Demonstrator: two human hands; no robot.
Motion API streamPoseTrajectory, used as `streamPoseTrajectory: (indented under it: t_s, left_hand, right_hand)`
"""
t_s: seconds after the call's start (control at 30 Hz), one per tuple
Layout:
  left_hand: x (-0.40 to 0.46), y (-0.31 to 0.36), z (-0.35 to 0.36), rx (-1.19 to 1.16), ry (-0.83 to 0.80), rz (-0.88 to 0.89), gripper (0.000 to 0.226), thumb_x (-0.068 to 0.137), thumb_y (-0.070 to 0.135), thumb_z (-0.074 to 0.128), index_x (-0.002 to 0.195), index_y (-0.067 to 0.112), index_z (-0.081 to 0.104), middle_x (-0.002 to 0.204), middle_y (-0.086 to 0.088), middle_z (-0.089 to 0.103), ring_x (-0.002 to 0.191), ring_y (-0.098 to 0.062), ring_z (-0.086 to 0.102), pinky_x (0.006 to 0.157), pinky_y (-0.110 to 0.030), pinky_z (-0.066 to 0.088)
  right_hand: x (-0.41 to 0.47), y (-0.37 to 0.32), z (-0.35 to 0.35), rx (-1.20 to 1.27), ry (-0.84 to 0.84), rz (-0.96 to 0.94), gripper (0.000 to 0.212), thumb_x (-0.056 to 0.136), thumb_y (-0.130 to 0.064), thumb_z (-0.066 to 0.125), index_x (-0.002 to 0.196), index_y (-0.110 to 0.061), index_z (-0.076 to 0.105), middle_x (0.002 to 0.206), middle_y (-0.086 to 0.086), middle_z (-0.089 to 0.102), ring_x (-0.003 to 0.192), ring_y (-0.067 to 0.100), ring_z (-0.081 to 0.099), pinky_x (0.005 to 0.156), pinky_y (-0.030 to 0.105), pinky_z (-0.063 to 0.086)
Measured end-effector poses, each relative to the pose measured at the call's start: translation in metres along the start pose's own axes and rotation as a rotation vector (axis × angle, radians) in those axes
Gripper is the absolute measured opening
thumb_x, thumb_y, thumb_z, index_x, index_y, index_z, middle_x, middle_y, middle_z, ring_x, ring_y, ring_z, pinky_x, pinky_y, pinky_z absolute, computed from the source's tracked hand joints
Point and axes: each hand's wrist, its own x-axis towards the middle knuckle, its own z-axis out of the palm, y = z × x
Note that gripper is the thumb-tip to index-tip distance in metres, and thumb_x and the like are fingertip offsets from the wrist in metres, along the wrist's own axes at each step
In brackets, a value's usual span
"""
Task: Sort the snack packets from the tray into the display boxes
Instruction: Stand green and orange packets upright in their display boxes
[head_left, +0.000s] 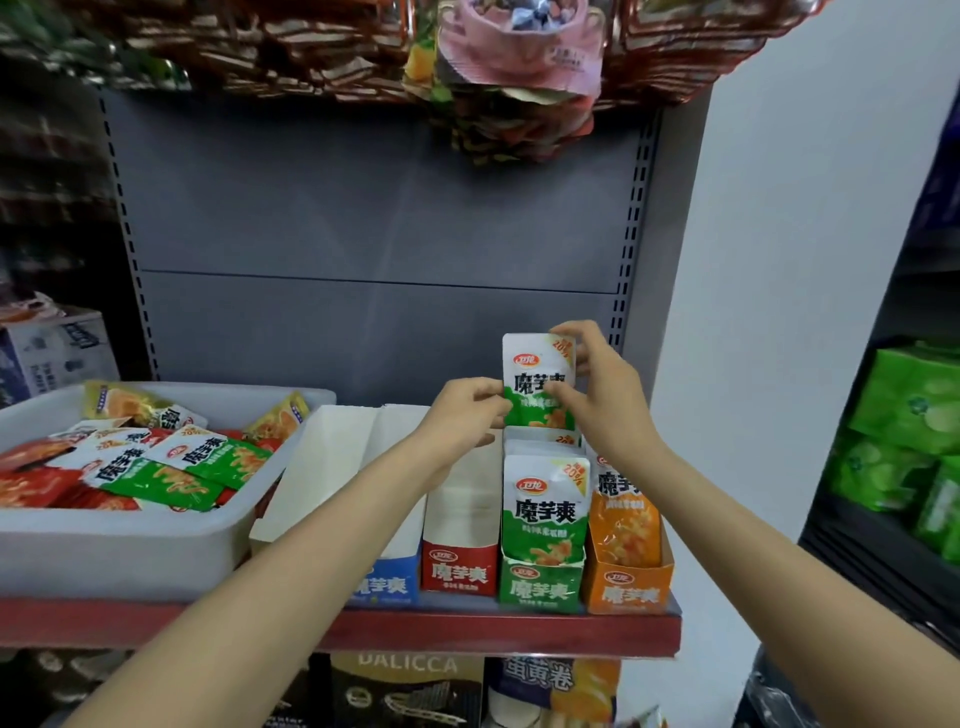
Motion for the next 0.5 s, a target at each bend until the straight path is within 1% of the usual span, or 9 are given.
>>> streamPoseTrajectory:
  t_s: [0.03, 0.1, 0.17, 0.23, 0.3, 0.37, 0.43, 0.5]
  left_hand:
    - [0.000, 0.000, 0.000, -0.002, -0.005, -0.002, 0.022, 0.095, 0.010, 0.046, 0.110, 0.019, 0.060, 0.100, 0.004, 0.065, 0.089, -0.006, 0.061, 0.089, -0.031, 0.049]
    - [0.000, 0.000, 0.000, 0.003, -0.011, -0.002, 0.021, 0.094, 0.010, 0.047, 0.106, 0.020, 0.061, 0.102, 0.004, 0.066, 0.094, -0.010, 0.062, 0.089, -0.031, 0.049]
    - [0.000, -0.001, 0.000, 0.002, -0.006, -0.002, 0.023, 0.094, 0.010, 0.047, 0.109, 0.018, 0.062, 0.106, 0.002, 0.066, 0.099, -0.014, 0.062, 0.089, -0.031, 0.049]
    - [0.000, -0.001, 0.000, -0.003, 0.006, -0.005, 0.029, 0.093, 0.010, 0.048, 0.119, 0.016, 0.059, 0.113, 0.000, 0.064, 0.103, -0.016, 0.061, 0.088, -0.030, 0.049]
    - [0.000, -0.002, -0.001, -0.004, 0.011, -0.008, 0.035, 0.093, 0.010, 0.048, 0.127, 0.014, 0.055, 0.119, -0.001, 0.060, 0.106, -0.016, 0.059, 0.087, -0.028, 0.048]
    - [-0.001, -0.002, -0.004, -0.002, 0.011, 0.000, 0.036, 0.094, 0.010, 0.049, 0.129, 0.014, 0.053, 0.120, -0.002, 0.059, 0.104, -0.016, 0.060, 0.087, -0.028, 0.048]
    - [-0.002, -0.003, -0.011, 0.015, 0.021, 0.036, 0.034, 0.094, 0.012, 0.050, 0.128, 0.014, 0.054, 0.118, 0.000, 0.061, 0.102, -0.014, 0.062, 0.086, -0.028, 0.049]
    - [-0.004, -0.007, -0.024, 0.077, 0.063, 0.100, 0.029, 0.094, 0.013, 0.051, 0.122, 0.016, 0.058, 0.115, 0.001, 0.064, 0.101, -0.012, 0.062, 0.086, -0.027, 0.049]
  right_hand:
    - [0.001, 0.001, 0.000, -0.093, -0.027, -0.017, 0.043, 0.083, -0.006, 0.066, 0.119, -0.020, 0.048, 0.109, 0.002, 0.056, 0.097, 0.016, 0.056, 0.080, 0.032, 0.051]
    - [0.000, 0.002, -0.002, -0.248, -0.058, -0.033, 0.035, 0.084, -0.014, 0.067, 0.115, -0.018, 0.052, 0.110, 0.000, 0.051, 0.101, 0.017, 0.053, 0.079, 0.027, 0.045]
    - [-0.001, 0.003, -0.004, -0.360, -0.073, -0.027, 0.026, 0.085, -0.021, 0.067, 0.109, -0.018, 0.058, 0.113, -0.001, 0.050, 0.106, 0.016, 0.049, 0.081, 0.027, 0.044]
    - [-0.003, 0.004, -0.004, -0.443, -0.124, -0.020, 0.020, 0.086, -0.025, 0.066, 0.104, -0.018, 0.063, 0.117, -0.001, 0.052, 0.111, 0.016, 0.047, 0.084, 0.030, 0.044]
    - [-0.005, 0.003, -0.004, -0.467, -0.153, -0.008, 0.019, 0.088, -0.027, 0.063, 0.103, -0.017, 0.066, 0.120, 0.000, 0.052, 0.113, 0.016, 0.046, 0.086, 0.029, 0.043]
    - [-0.005, 0.000, -0.003, -0.442, -0.120, -0.013, 0.019, 0.091, -0.026, 0.059, 0.106, -0.017, 0.066, 0.118, -0.001, 0.052, 0.113, 0.015, 0.046, 0.085, 0.027, 0.041]
    - [-0.003, -0.009, 0.001, -0.407, -0.097, -0.038, 0.020, 0.091, -0.023, 0.057, 0.109, -0.017, 0.065, 0.116, -0.002, 0.051, 0.113, 0.014, 0.045, 0.085, 0.027, 0.041]
    - [0.001, -0.024, 0.011, -0.361, -0.115, -0.065, 0.019, 0.091, -0.022, 0.055, 0.108, -0.019, 0.065, 0.115, -0.002, 0.052, 0.112, 0.013, 0.046, 0.086, 0.029, 0.043]
